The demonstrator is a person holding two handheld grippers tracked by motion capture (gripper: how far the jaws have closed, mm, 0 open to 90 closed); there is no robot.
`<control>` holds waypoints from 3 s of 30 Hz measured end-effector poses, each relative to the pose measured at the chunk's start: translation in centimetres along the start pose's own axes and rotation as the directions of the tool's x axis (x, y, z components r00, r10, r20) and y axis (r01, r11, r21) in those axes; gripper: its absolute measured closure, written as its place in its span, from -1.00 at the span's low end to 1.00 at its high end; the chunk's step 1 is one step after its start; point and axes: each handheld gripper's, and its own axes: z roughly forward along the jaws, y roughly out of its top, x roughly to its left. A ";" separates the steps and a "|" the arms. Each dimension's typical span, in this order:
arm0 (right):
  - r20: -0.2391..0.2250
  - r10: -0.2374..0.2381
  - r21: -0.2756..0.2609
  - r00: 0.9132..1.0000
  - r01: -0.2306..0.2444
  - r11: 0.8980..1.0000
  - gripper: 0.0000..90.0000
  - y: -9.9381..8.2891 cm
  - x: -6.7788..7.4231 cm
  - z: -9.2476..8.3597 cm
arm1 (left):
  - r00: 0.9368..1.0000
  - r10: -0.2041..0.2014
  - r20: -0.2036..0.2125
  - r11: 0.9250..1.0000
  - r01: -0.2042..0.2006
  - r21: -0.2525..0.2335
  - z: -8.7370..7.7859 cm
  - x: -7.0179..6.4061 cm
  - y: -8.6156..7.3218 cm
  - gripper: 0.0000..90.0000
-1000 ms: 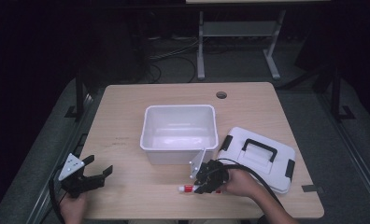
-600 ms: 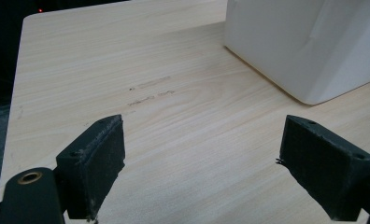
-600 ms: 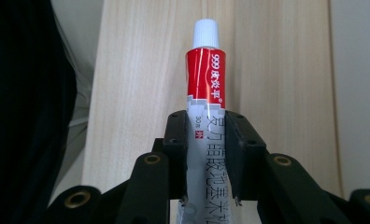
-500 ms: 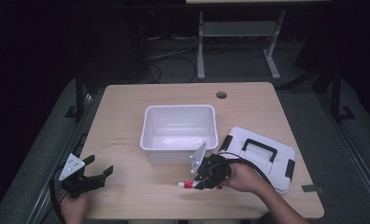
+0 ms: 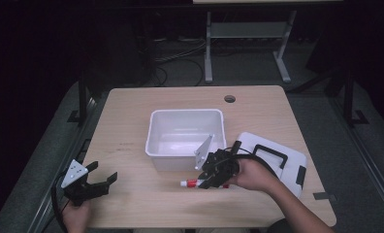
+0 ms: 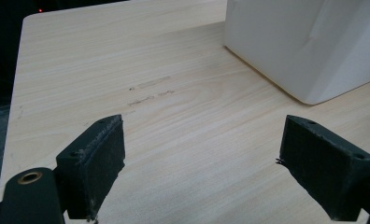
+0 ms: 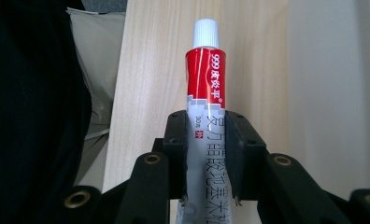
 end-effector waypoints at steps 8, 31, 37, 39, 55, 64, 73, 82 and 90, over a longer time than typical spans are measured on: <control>0.012 -0.009 0.008 1.000 0.009 1.000 0.59 2.0 -0.7 -2.4 | 1.000 -0.002 0.001 1.000 0.002 0.000 0.0 0.0 0.0 -0.70; 0.057 -0.002 0.047 0.998 -0.001 0.999 0.58 5.2 -4.3 -5.9 | 1.000 -0.005 -0.001 1.000 0.005 -0.003 -0.1 0.2 -0.1 -0.70; 0.062 0.004 0.050 0.998 -0.007 0.999 0.58 5.8 -5.3 -6.3 | 1.000 -0.009 0.000 1.000 0.009 -0.002 -0.1 0.2 -0.1 -0.70; 0.061 0.006 0.054 0.998 -0.009 0.998 0.58 5.9 -5.6 -6.3 | 1.000 -0.009 0.000 1.000 0.009 -0.003 -0.1 0.3 -0.1 -0.70; 0.071 0.035 0.069 0.997 -0.040 0.997 0.58 6.1 -8.0 -5.8 | 1.000 -0.007 0.000 1.000 0.007 -0.004 -0.1 0.3 -0.1 -0.70; 0.068 0.061 0.072 0.996 -0.066 0.995 0.58 5.9 -9.3 -5.2 | 1.000 -0.011 -0.001 1.000 0.011 -0.003 -0.1 0.3 -0.1 -0.70; 0.072 0.080 0.083 0.994 -0.086 0.993 0.58 5.5 -10.3 -4.5 | 1.000 -0.009 -0.001 1.000 0.009 -0.002 -0.1 0.4 -0.1 -0.70; 0.062 0.094 0.080 0.994 -0.099 0.992 0.58 5.0 -11.1 -3.3 | 1.000 -0.009 -0.002 1.000 0.009 -0.004 -0.1 0.4 -0.1 -0.70; 0.042 0.103 0.099 0.994 -0.107 0.989 0.58 4.6 -11.3 -1.8 | 1.000 -0.012 -0.005 1.000 0.012 -0.006 -0.2 0.4 -0.1 -0.70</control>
